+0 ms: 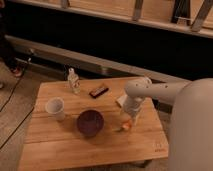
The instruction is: Place the pepper in the ceramic cup
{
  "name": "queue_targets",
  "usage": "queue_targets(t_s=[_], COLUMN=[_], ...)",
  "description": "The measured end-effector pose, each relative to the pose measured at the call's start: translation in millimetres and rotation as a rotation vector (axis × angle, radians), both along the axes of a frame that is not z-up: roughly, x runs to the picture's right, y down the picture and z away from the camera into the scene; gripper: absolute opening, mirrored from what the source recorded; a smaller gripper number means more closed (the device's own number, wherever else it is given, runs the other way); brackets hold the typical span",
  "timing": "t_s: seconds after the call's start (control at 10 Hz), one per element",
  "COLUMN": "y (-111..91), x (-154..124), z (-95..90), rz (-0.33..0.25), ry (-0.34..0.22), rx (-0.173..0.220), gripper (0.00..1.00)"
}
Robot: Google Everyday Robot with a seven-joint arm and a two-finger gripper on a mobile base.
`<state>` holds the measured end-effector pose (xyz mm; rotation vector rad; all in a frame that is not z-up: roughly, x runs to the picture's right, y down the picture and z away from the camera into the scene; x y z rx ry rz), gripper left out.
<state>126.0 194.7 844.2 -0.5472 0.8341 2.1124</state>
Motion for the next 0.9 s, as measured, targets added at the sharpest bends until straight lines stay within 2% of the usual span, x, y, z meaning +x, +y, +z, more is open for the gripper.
queue_targets(t_s=[0.6, 0.7, 0.9], y=[10.4, 12.4, 14.2], x=[1.7, 1.7, 2.8], z=[8.2, 8.3, 7.7], rz=[-0.03, -0.031, -0.029], ry=[0.0, 0.001, 0.003], rx=[0.008, 0.007, 0.01], gripper=[0.65, 0.6, 0.43])
